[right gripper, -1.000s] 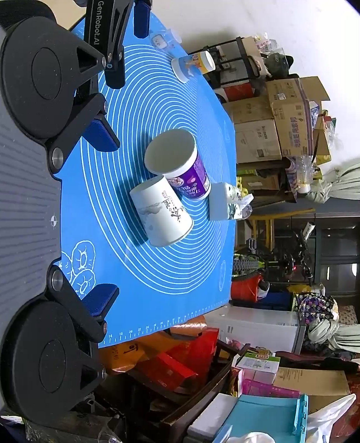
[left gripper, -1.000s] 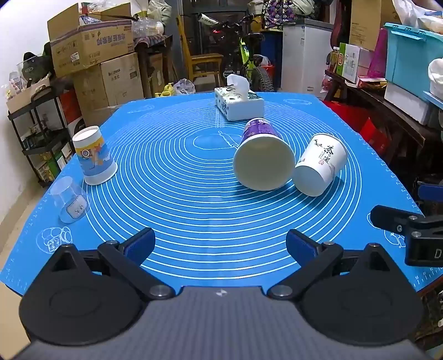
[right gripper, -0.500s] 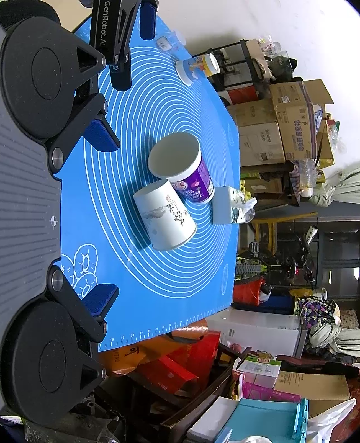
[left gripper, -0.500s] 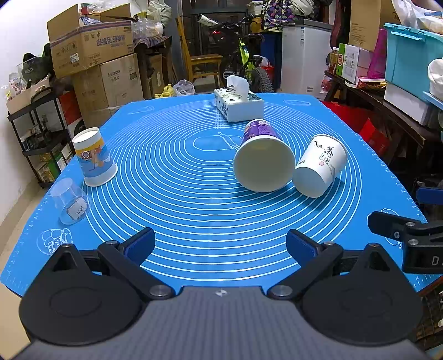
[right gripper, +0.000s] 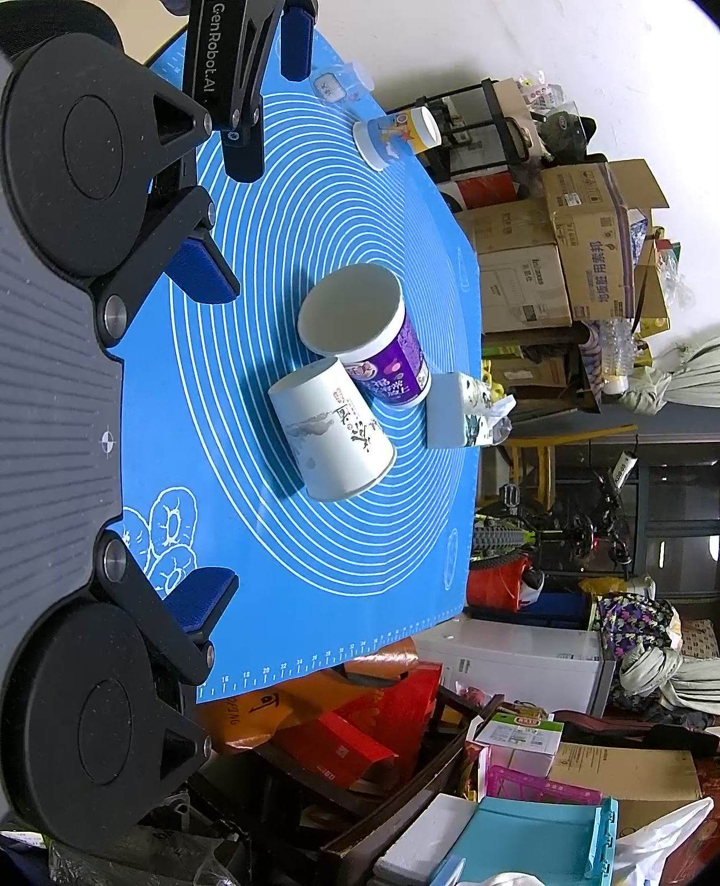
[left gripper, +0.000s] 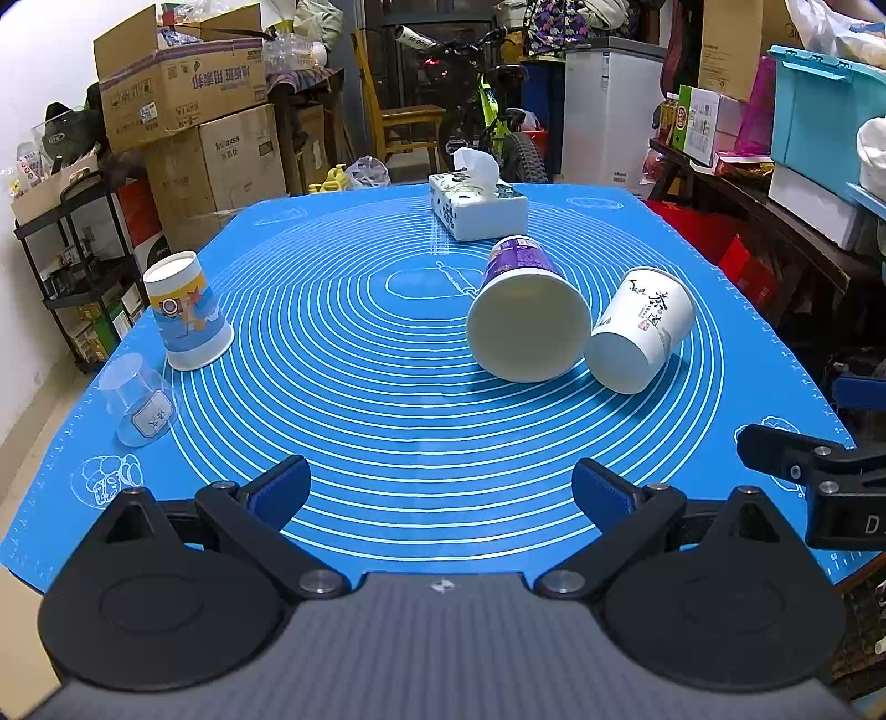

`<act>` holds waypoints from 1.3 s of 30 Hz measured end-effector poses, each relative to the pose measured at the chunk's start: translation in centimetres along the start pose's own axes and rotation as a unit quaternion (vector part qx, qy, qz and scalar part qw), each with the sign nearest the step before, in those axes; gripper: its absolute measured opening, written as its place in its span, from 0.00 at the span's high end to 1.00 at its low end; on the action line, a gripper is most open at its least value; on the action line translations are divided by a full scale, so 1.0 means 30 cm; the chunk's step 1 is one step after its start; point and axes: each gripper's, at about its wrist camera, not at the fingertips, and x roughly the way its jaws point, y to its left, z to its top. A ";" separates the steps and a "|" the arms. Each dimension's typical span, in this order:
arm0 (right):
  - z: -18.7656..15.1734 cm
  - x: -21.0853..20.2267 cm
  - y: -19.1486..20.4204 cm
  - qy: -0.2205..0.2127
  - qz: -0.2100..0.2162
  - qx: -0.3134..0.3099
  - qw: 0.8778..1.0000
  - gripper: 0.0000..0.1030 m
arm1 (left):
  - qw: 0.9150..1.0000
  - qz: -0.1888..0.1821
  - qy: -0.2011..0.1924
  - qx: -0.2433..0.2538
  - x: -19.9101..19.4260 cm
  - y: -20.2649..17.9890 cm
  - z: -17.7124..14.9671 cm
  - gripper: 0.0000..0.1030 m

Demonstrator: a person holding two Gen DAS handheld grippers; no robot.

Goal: Flip cup upside down

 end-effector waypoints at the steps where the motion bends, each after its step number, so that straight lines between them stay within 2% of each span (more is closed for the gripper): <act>1: 0.000 0.000 0.000 0.000 0.000 0.000 1.000 0.02 | 1.000 -0.001 0.001 0.000 0.001 0.000 0.000 0.03; 39: -0.003 0.004 -0.004 0.001 -0.001 0.000 1.000 0.02 | 1.000 0.000 -0.002 -0.002 -0.007 -0.002 0.021 0.03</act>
